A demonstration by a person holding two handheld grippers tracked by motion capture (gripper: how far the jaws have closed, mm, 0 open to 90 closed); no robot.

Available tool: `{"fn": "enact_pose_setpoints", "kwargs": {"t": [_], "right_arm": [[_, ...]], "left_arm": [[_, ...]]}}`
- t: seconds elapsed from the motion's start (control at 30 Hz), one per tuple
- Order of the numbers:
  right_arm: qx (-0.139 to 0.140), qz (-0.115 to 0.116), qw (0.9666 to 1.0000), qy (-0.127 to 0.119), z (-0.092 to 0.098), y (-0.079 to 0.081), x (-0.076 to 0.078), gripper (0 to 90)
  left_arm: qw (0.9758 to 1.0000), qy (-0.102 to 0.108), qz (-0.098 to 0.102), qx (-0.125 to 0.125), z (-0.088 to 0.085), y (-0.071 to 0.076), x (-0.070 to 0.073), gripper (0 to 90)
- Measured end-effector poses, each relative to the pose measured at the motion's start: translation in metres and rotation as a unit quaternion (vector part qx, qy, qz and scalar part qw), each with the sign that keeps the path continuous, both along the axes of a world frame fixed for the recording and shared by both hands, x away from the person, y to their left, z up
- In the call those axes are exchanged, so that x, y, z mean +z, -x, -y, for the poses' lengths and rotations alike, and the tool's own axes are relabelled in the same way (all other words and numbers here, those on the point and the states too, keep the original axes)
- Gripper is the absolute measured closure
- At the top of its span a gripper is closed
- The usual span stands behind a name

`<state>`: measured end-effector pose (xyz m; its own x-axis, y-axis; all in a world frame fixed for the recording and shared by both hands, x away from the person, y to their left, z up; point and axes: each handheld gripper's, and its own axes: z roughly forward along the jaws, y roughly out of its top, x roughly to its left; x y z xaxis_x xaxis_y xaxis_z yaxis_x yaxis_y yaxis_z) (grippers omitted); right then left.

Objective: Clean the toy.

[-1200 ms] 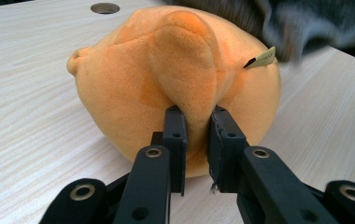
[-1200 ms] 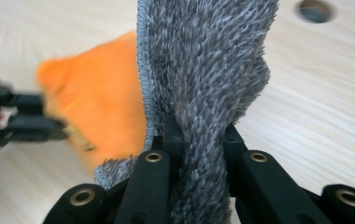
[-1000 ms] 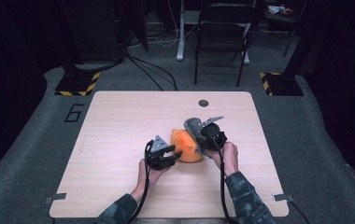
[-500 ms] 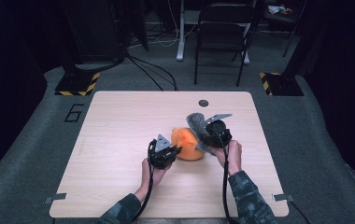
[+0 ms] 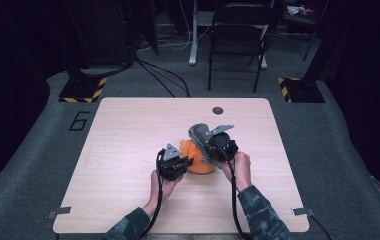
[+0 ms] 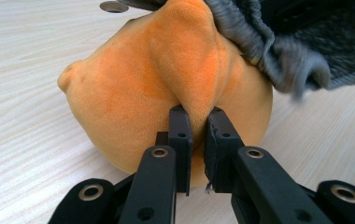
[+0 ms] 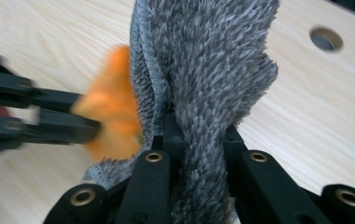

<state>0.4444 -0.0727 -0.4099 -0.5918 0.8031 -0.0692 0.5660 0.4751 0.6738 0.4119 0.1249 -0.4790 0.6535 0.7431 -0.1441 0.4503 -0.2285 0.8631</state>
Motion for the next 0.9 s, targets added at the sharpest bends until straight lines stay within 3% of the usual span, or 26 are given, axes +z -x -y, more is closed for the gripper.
{"fn": "enact_pose_setpoints", "kwargs": {"t": [0.13, 0.2, 0.3, 0.4, 0.6, 0.67, 0.73, 0.8, 0.87, 0.9], "right_arm": [[-0.029, -0.028, 0.9992, -0.007, 0.019, -0.009, -0.015, 79.1], [-0.037, -0.050, 0.9977, -0.028, 0.030, -0.016, -0.024, 79.1], [-0.050, -0.069, 0.9957, -0.038, 0.039, -0.022, -0.032, 79.1], [-0.064, -0.074, 0.9952, -0.011, 0.043, -0.025, -0.041, 79.1], [-0.086, -0.113, 0.9898, 0.007, 0.054, -0.035, -0.065, 79.0], [-0.093, -0.099, 0.9907, -0.004, 0.058, -0.033, -0.056, 79.0], [-0.092, -0.069, 0.9932, -0.018, 0.057, -0.026, -0.034, 79.0], [-0.073, -0.039, 0.9958, -0.039, 0.051, -0.018, -0.011, 79.0], [-0.045, -0.032, 0.9967, -0.059, 0.040, -0.011, 0.004, 79.0], [-0.031, -0.033, 0.9974, -0.057, 0.033, -0.009, 0.005, 79.0]], "left_arm": [[1.0000, 0.002, 0.000, 0.000, 0.001, 0.001, -0.002, 81.9], [1.0000, 0.004, 0.000, -0.002, 0.001, 0.001, -0.002, 81.7], [1.0000, 0.006, 0.001, -0.003, 0.002, 0.000, -0.002, 81.6], [1.0000, 0.004, 0.000, -0.007, 0.000, -0.001, -0.001, 81.5], [0.9998, 0.017, -0.006, 0.003, -0.005, -0.003, -0.001, 81.2], [0.9997, 0.021, -0.008, 0.007, -0.005, -0.003, -0.002, 81.1], [0.9998, 0.018, -0.006, 0.006, -0.005, -0.003, -0.001, 81.0], [0.9998, 0.019, -0.006, 0.005, -0.004, -0.004, -0.001, 80.9], [0.9997, 0.021, -0.004, 0.007, -0.005, -0.004, -0.002, 80.6], [0.9998, 0.021, -0.005, 0.005, -0.005, -0.004, -0.002, 80.3]]}}
